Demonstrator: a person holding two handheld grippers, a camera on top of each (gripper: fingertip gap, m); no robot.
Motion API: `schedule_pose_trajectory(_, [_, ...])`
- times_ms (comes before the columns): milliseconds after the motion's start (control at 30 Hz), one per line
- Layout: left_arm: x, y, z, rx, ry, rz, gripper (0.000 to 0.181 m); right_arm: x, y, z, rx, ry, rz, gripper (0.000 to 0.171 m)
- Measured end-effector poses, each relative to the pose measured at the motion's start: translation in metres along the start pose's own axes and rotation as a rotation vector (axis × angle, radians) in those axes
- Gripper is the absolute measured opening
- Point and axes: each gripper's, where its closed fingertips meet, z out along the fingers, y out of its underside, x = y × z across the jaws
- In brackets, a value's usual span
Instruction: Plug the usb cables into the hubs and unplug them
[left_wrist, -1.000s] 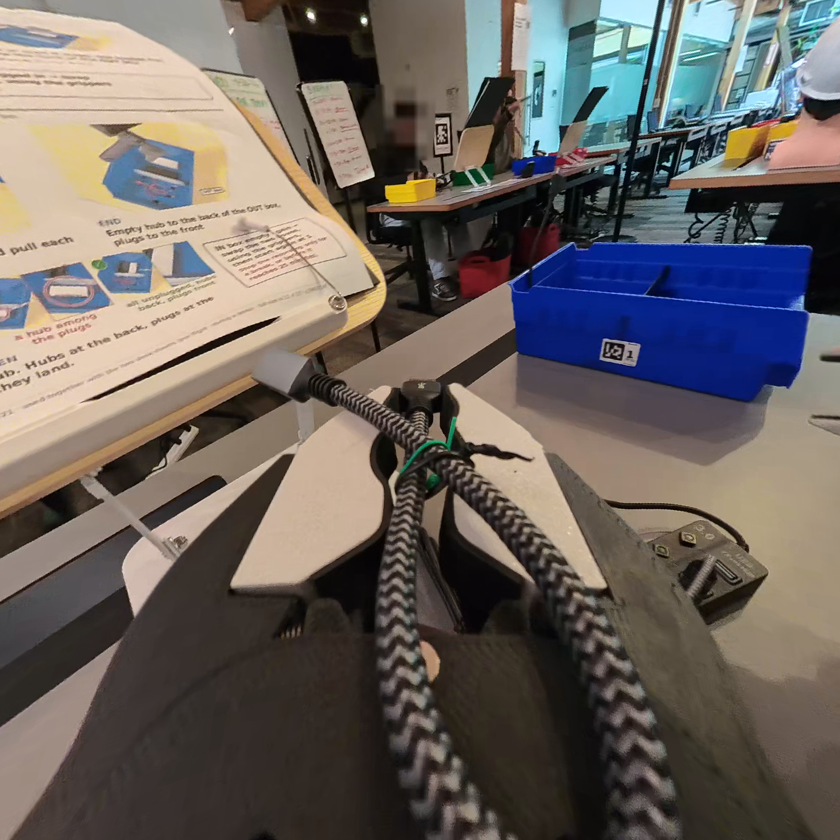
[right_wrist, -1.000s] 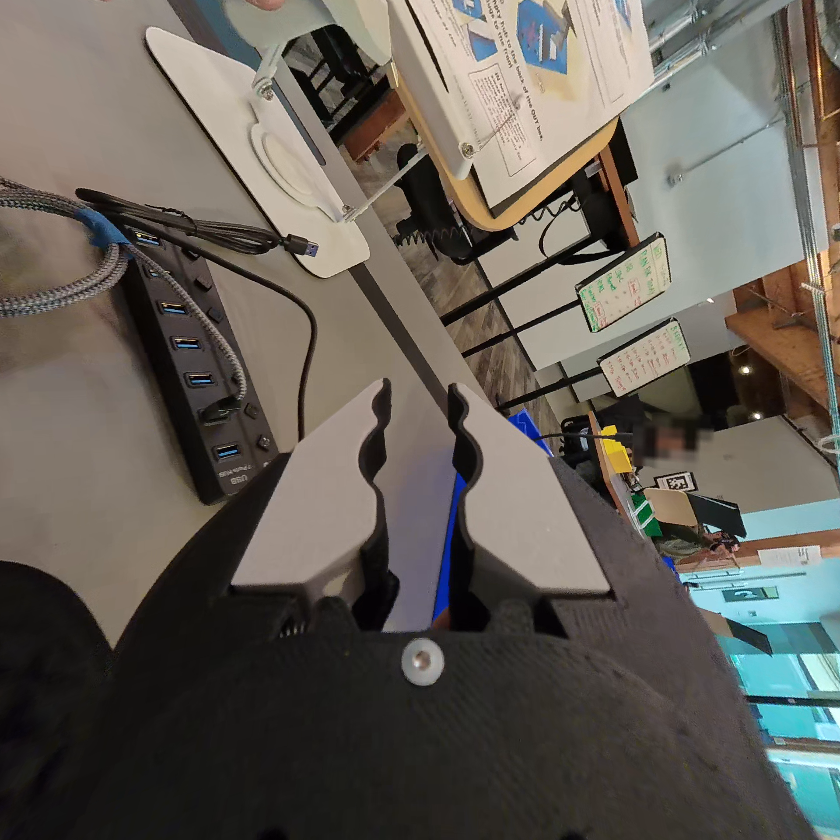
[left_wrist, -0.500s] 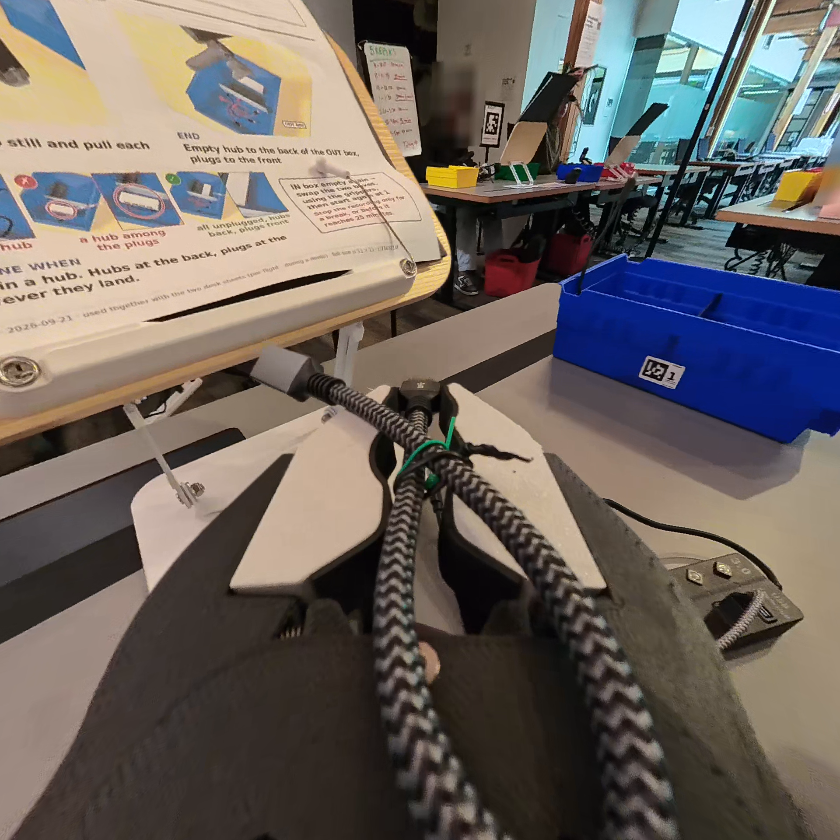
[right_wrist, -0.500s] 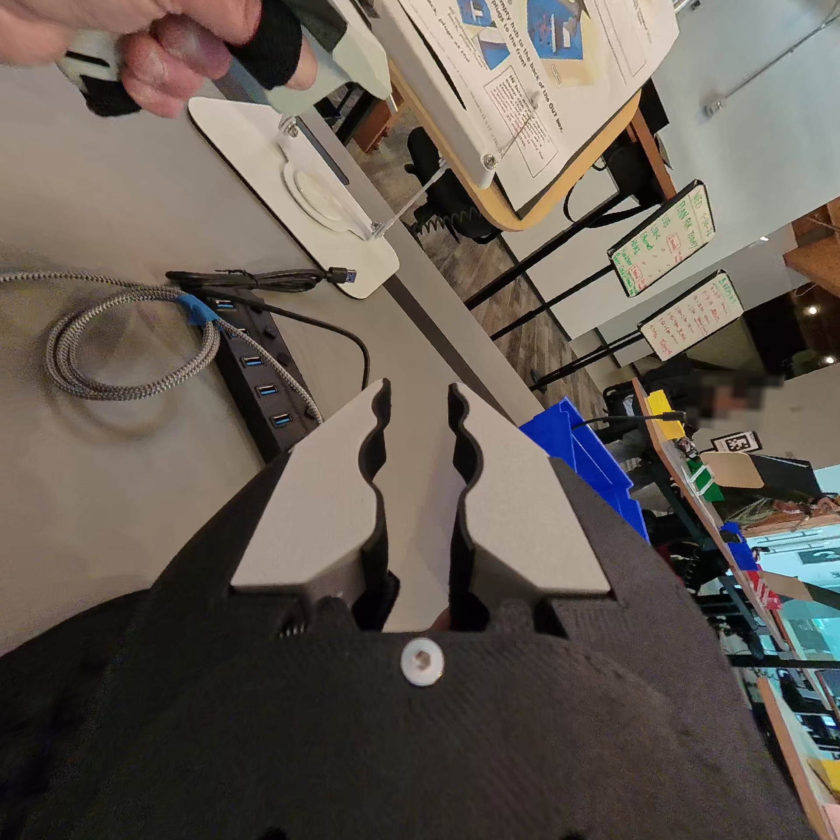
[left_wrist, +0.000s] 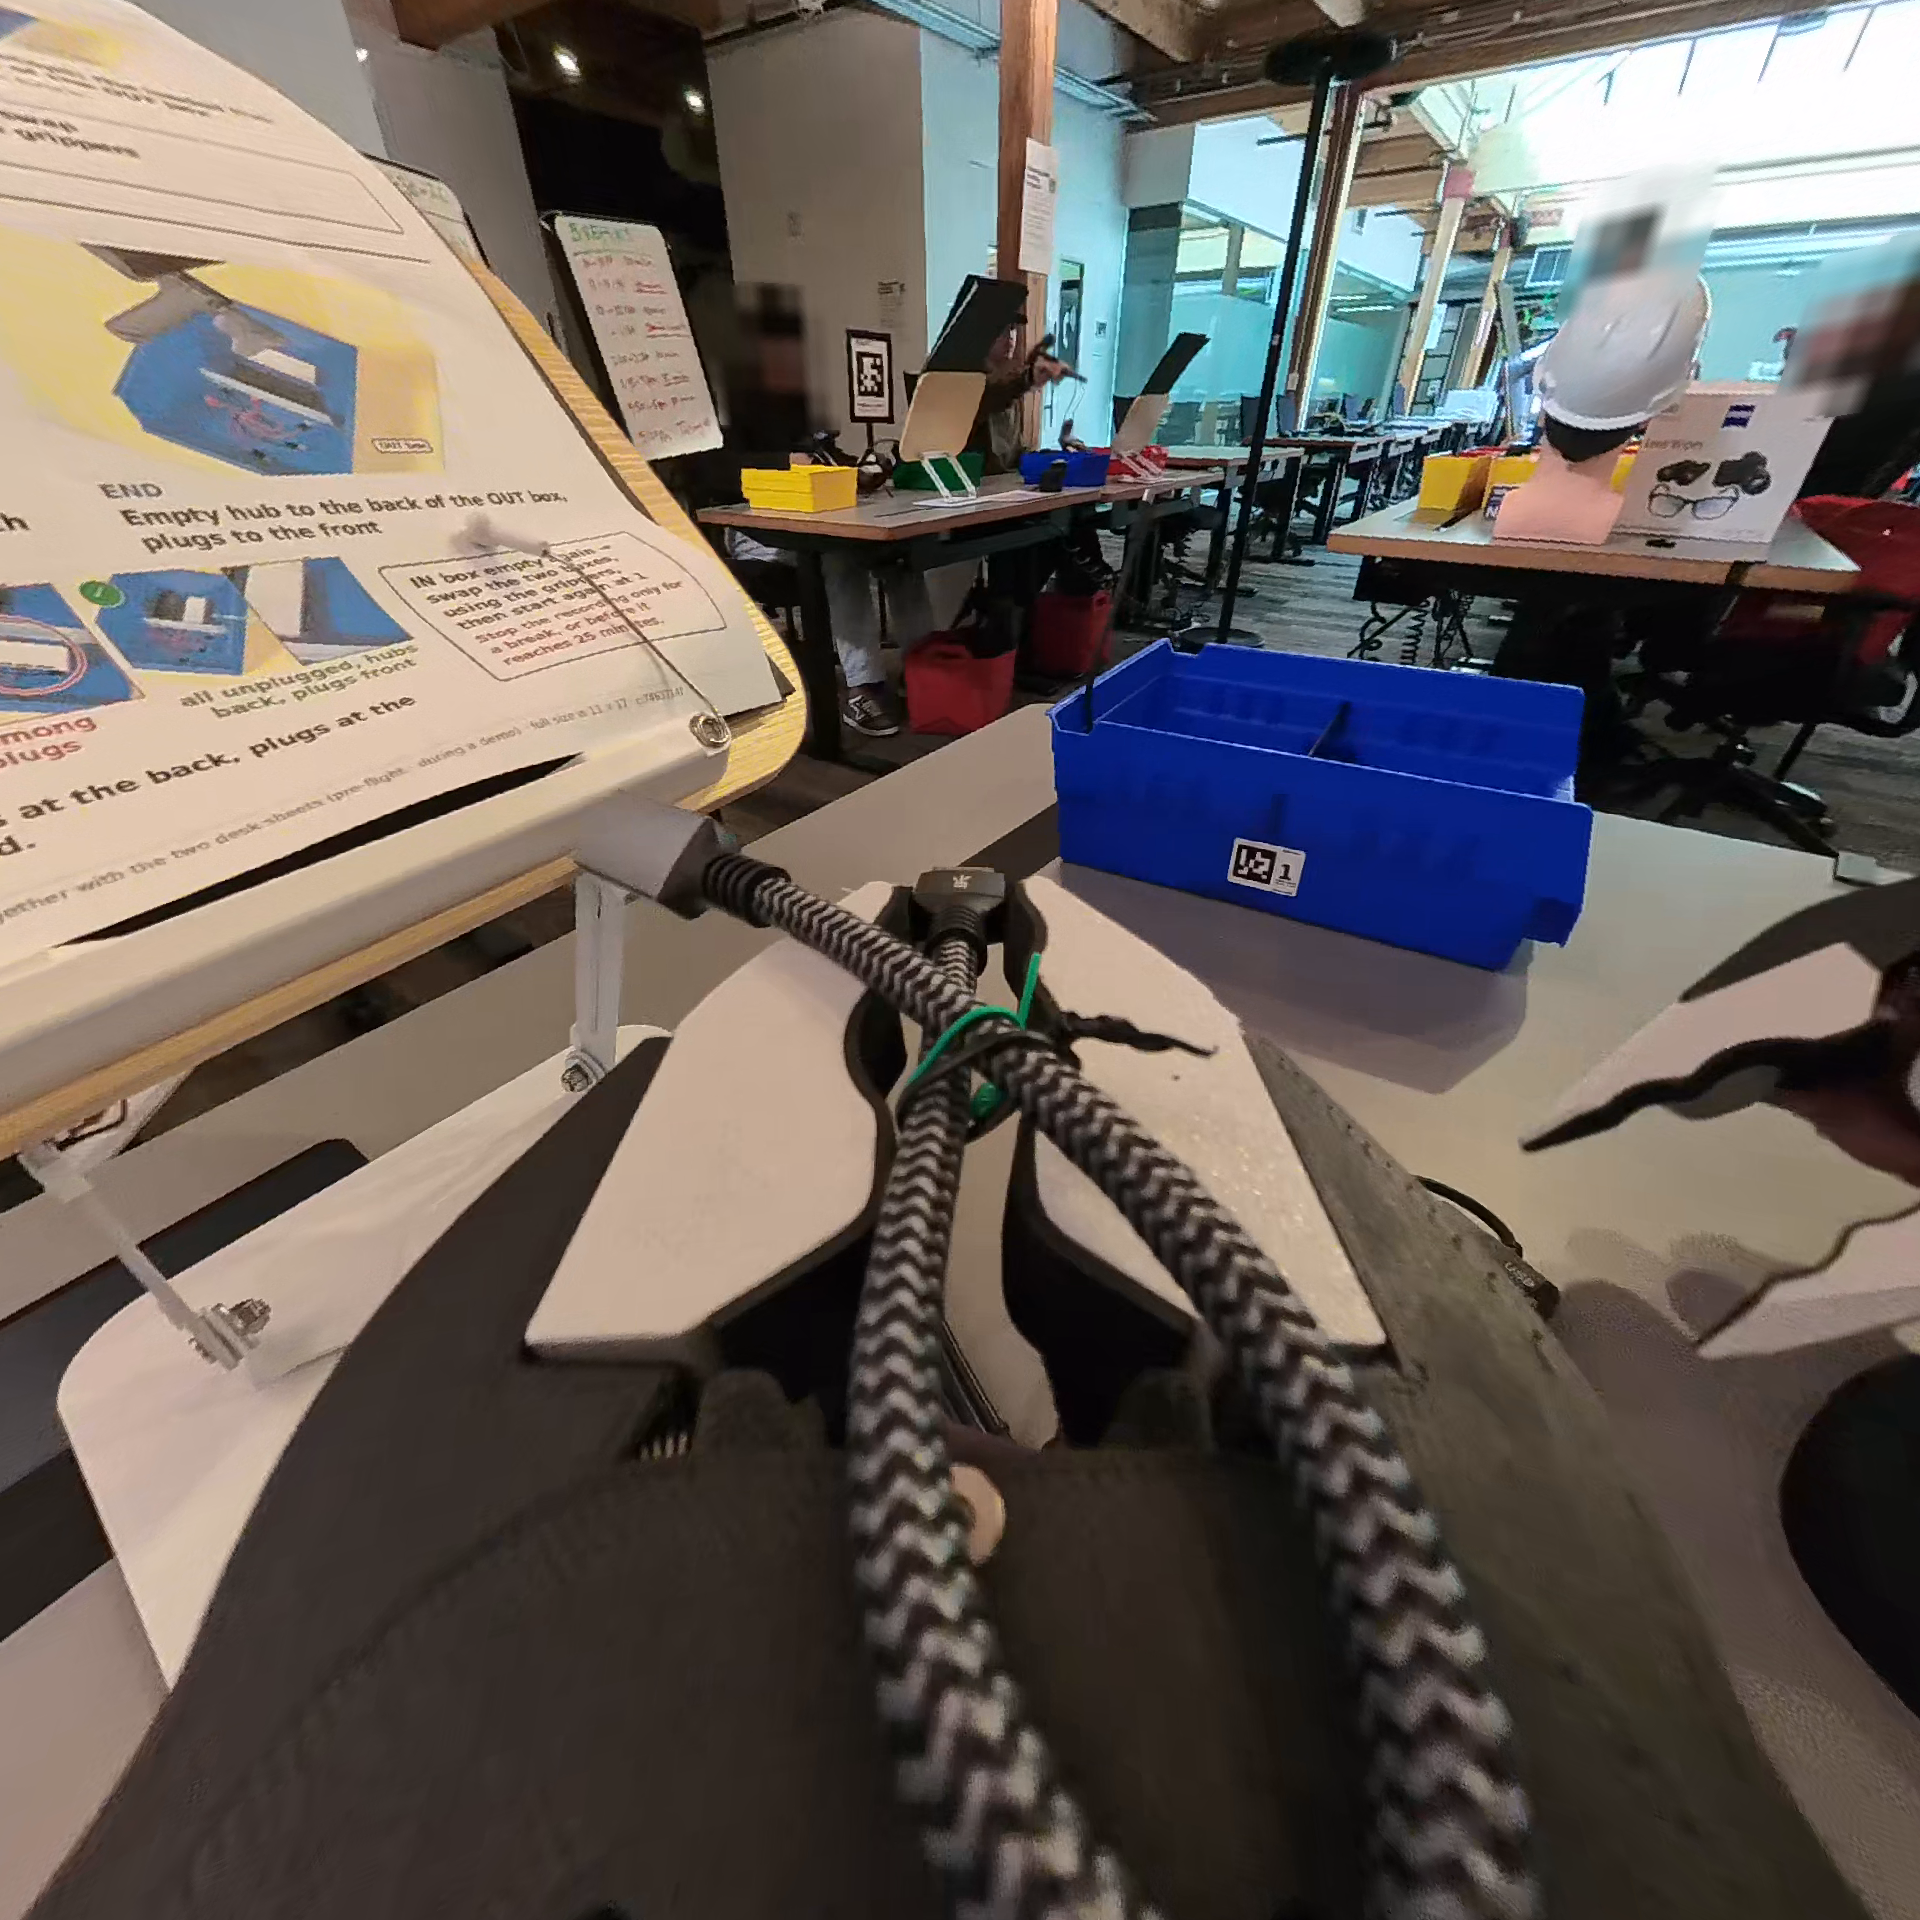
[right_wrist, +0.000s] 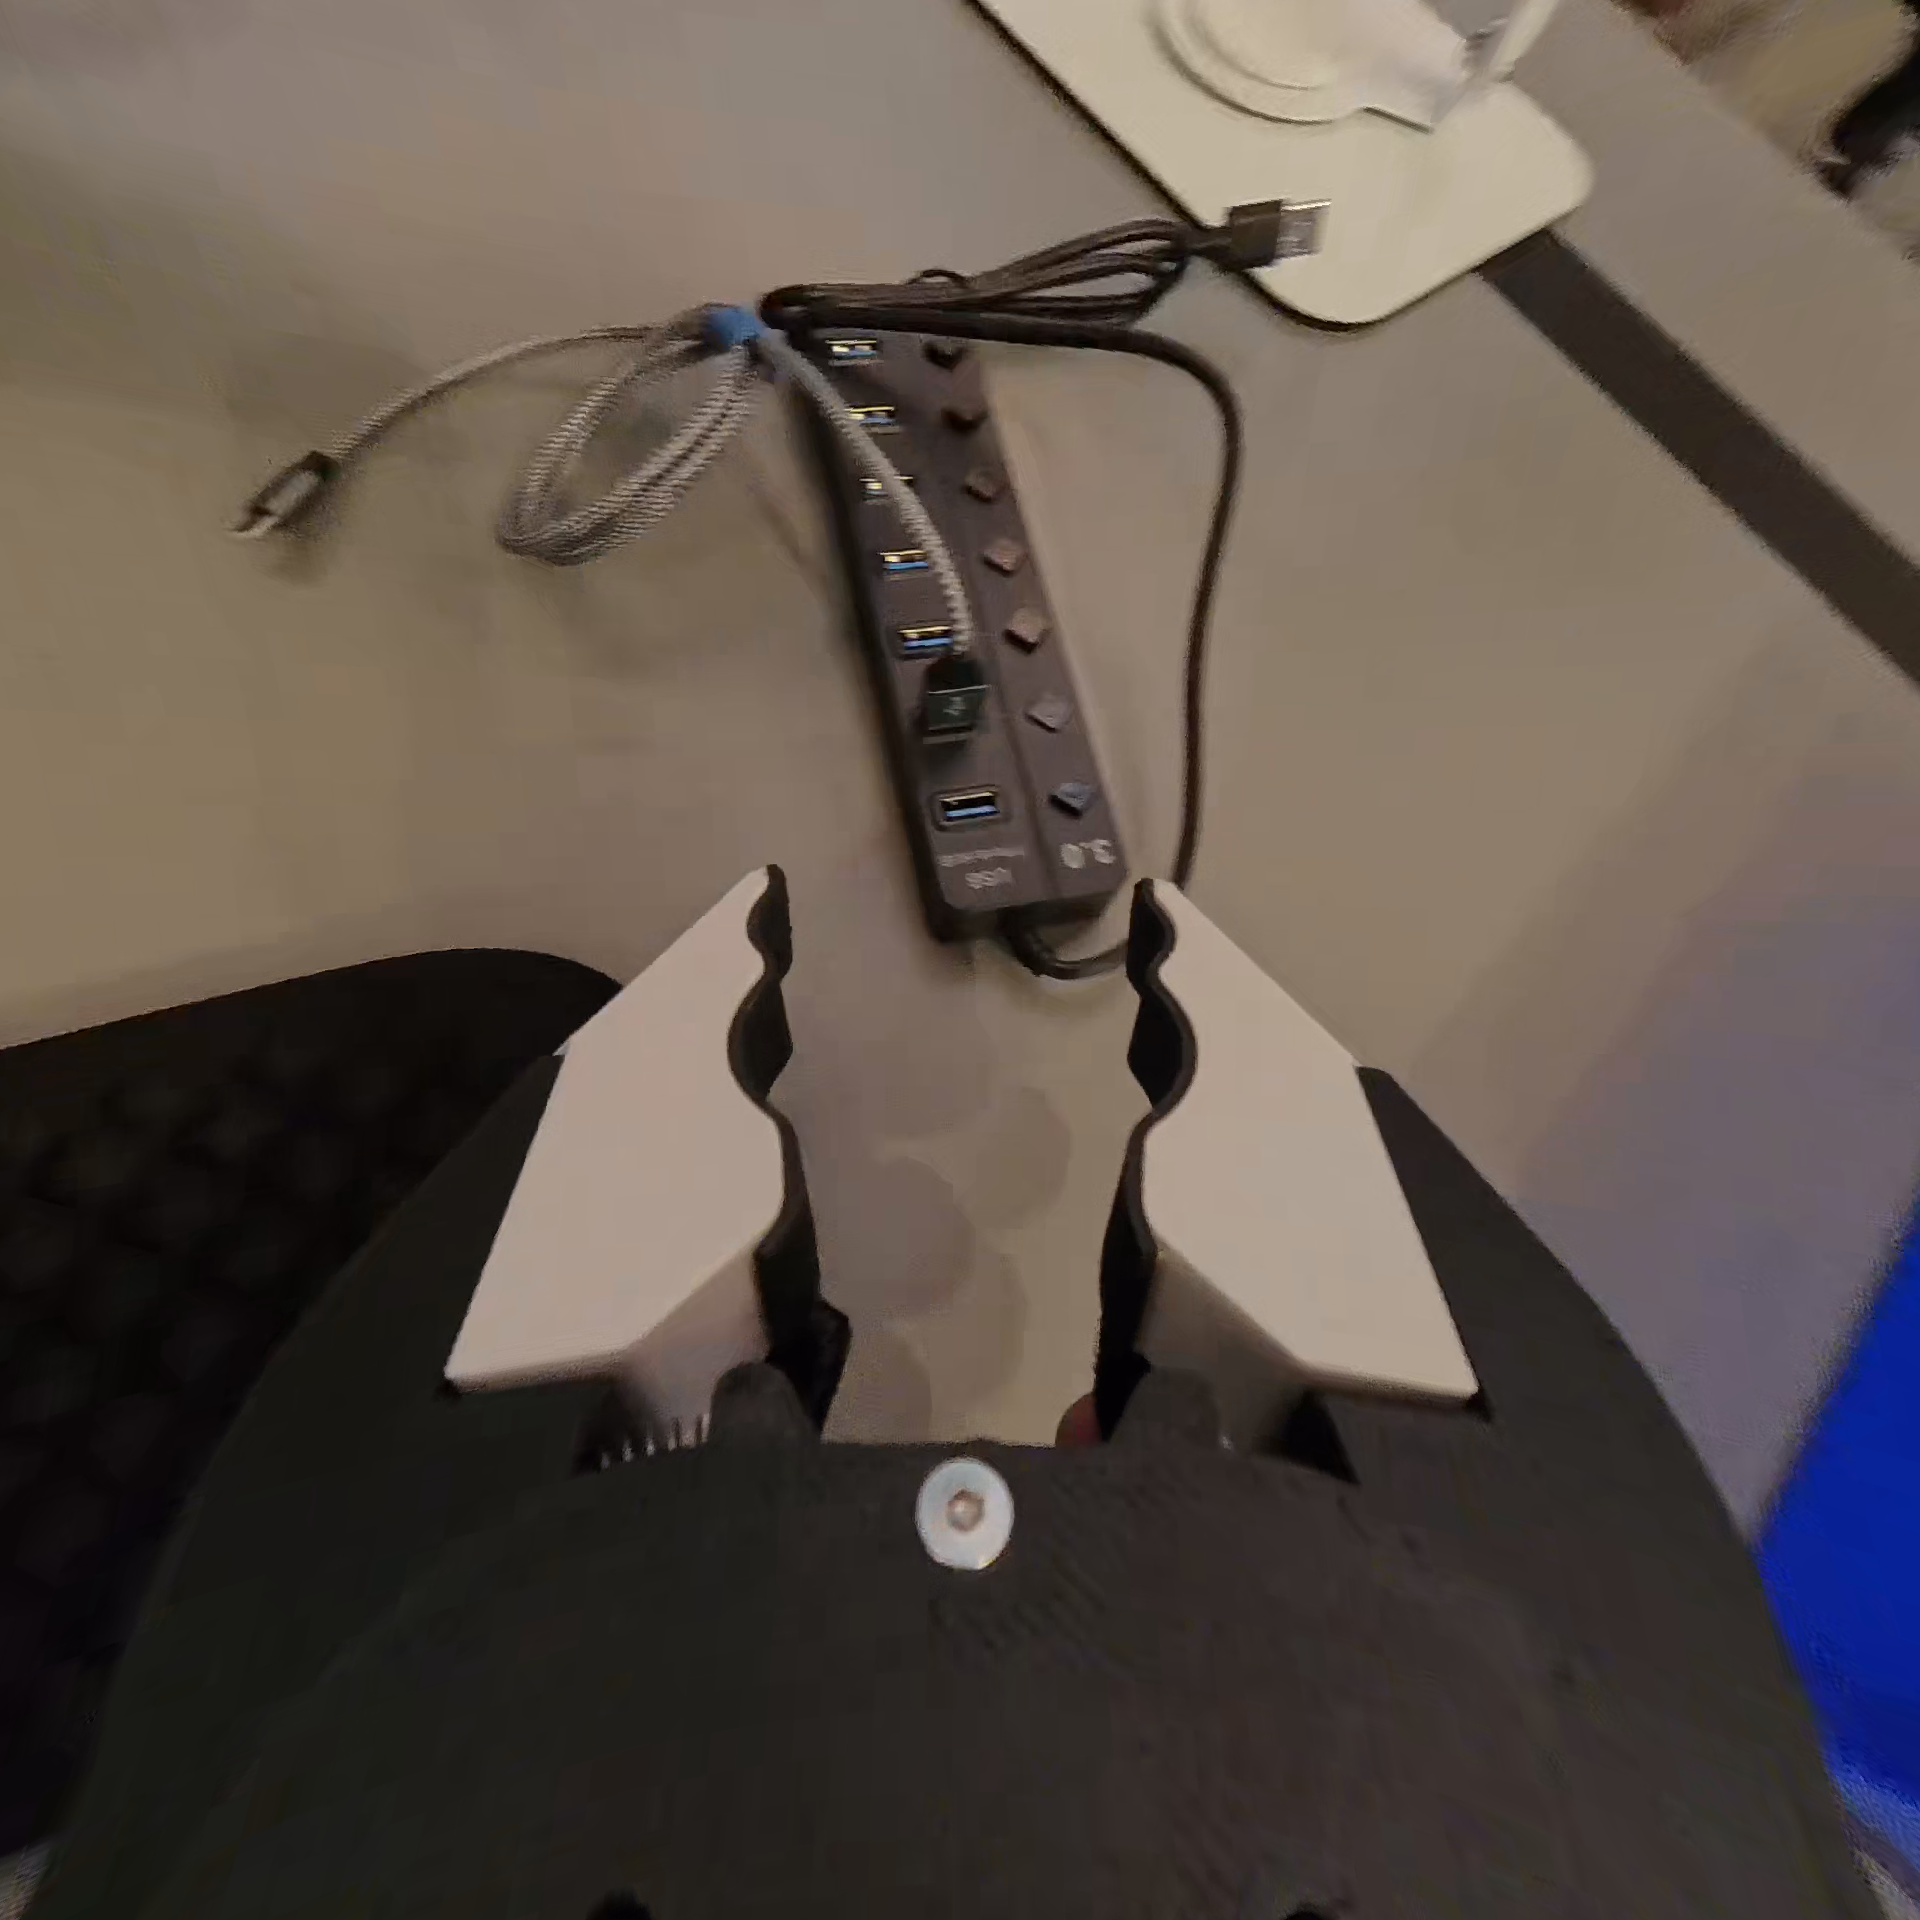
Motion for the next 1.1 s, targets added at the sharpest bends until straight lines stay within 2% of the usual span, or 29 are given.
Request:
schedule_pose_trajectory(167, [0.003, -0.001, 0.0, 0.008, 0.034, -0.004, 0.017, 0.006, 0.001, 0.02, 0.069, -0.034, -0.052, 0.062])
schedule_pose_trajectory(467, [0.007, 0.005, 0.003, -0.001, 0.065, -0.002, 0.016, 0.013, 0.02, 0.045, -0.025, -0.179, -0.005, 0.059])
schedule_pose_trajectory(533, [0.009, 0.005, 0.004, -0.001, 0.074, -0.002, 0.017, 0.013, 0.019, 0.046, -0.02, -0.2, -0.023, 0.049])
schedule_pose_trajectory(600, [0.014, 0.005, 0.004, -0.001, 0.087, 0.006, 0.017, 0.013, 0.018, 0.047, -0.015, -0.215, -0.044, 0.049])
schedule_pose_trajectory(867, [0.024, 0.003, 0.004, 0.004, 0.132, 0.028, 0.017, 0.018, 0.001, 0.034, 0.092, -0.208, -0.049, 0.049])
schedule_pose_trajectory(1100, [0.03, 0.002, 0.004, 0.003, 0.165, 0.034, 0.017, 0.025, -0.023, 0.01, 0.087, -0.208, -0.097, 0.048])
